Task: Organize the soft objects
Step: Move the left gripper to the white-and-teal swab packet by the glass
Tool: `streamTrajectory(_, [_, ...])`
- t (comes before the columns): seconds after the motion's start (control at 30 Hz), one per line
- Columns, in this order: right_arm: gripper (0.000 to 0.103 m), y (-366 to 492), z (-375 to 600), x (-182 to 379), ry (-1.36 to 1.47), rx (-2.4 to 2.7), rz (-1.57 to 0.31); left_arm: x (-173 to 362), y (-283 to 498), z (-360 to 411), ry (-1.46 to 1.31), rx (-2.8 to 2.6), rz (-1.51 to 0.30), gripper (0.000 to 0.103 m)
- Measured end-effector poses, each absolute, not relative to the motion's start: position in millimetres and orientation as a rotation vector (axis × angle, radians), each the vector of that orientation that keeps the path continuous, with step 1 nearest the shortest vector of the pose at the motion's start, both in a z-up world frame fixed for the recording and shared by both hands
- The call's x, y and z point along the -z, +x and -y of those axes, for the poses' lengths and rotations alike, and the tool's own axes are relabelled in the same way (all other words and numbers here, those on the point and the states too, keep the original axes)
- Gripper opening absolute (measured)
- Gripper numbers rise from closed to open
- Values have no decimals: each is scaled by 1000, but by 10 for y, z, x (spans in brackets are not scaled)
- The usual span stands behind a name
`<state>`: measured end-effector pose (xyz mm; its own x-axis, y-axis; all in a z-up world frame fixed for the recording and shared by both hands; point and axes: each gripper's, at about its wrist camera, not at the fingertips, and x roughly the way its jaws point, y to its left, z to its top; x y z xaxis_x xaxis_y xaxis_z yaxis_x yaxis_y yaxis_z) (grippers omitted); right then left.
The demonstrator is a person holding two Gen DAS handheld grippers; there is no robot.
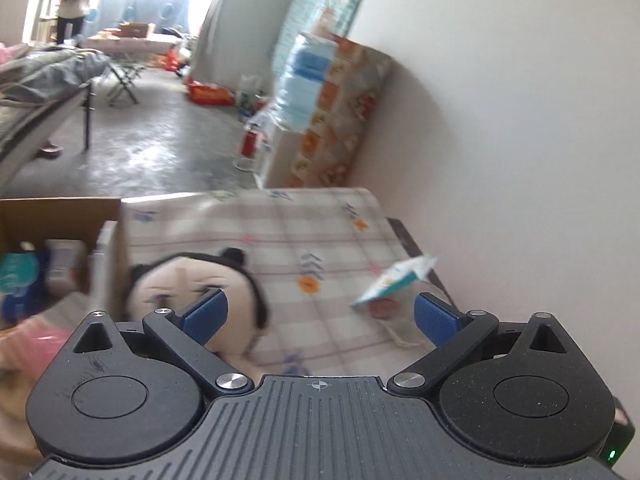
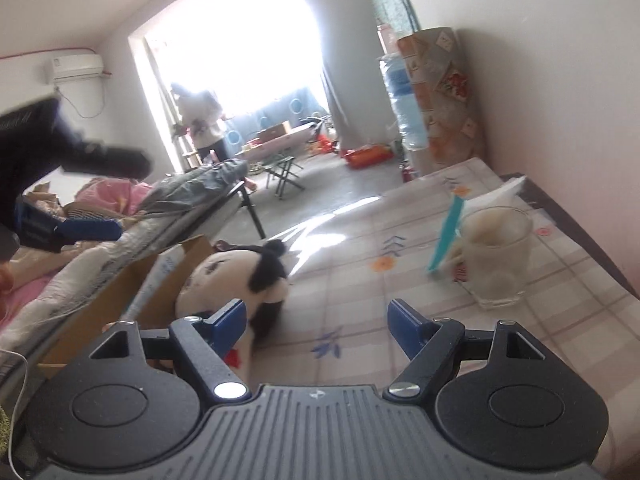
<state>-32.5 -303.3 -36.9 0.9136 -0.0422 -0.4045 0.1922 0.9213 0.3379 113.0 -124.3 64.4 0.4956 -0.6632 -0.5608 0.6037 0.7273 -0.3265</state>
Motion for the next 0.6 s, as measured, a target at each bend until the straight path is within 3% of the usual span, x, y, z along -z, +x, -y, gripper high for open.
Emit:
streamTrajectory(0.23, [64,-278,3294,478,393,165,-387,-359,1132,2132,49,816,-678,93])
streamTrajectory(0.33, [64,-264,3461,513,409,191,-374,-168,1129,2426,153,829,-655,83])
streamTrajectory(0.6, [64,-247,3751,731,458,224,-390,323,1207,3028,484,854,-590,76])
